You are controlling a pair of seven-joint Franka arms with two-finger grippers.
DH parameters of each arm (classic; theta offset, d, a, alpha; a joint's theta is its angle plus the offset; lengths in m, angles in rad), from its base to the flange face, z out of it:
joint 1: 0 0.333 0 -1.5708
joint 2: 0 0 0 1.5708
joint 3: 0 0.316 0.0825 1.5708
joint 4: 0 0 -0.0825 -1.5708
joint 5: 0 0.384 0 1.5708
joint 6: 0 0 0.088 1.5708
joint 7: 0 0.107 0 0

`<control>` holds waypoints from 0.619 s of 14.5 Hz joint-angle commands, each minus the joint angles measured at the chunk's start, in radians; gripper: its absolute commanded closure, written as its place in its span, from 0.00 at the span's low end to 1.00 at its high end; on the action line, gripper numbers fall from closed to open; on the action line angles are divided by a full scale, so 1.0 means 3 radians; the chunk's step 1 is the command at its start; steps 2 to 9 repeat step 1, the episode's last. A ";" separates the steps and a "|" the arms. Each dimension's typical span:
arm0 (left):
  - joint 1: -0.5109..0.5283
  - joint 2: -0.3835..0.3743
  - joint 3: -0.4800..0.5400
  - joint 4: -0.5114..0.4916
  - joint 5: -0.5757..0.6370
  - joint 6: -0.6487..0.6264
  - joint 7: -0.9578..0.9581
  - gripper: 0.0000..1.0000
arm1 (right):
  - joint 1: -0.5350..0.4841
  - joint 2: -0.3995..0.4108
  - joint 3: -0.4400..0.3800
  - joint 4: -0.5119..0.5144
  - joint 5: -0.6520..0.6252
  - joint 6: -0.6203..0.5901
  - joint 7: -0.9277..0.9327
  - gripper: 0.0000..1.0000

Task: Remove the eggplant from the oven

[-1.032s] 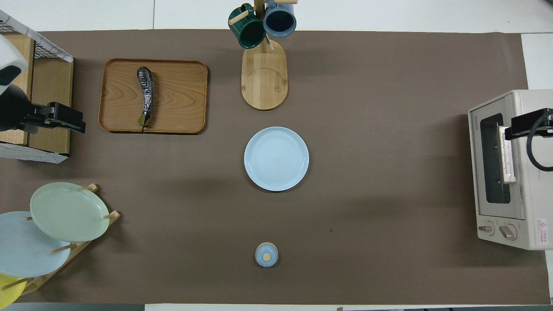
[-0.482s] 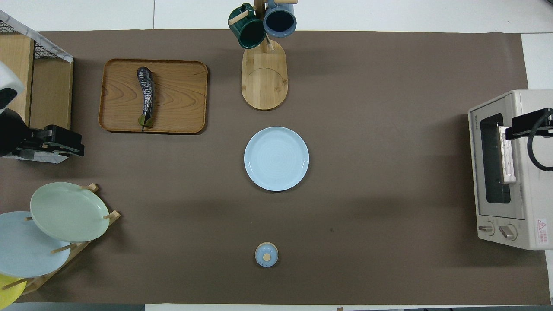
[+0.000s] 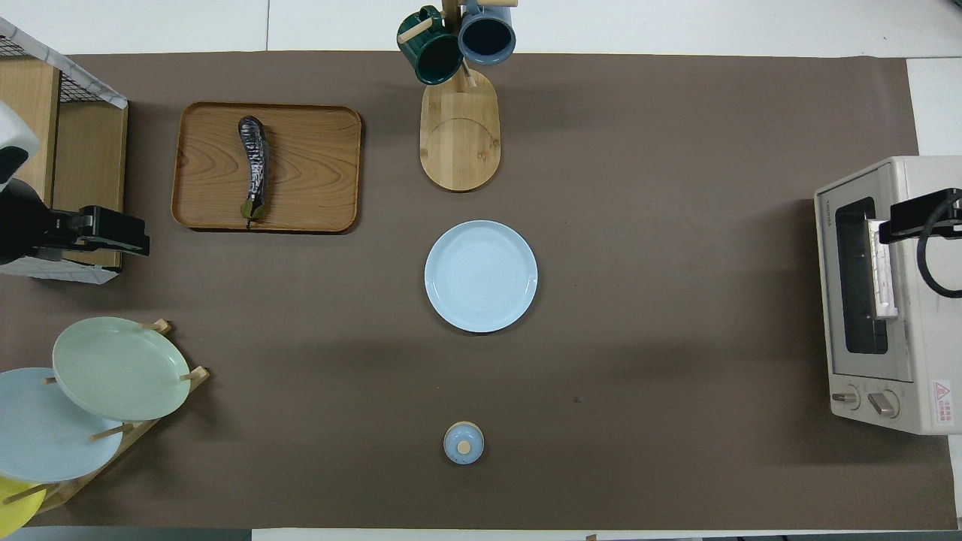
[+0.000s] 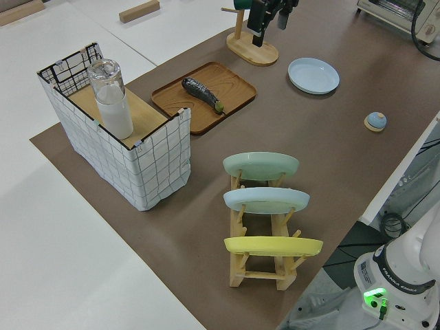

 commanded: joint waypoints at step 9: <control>-0.0044 0.0019 0.0026 0.0056 0.0064 -0.0080 -0.0004 0.00 | -0.0018 -0.0030 -0.0003 -0.0012 0.0083 -0.0025 -0.0048 0.00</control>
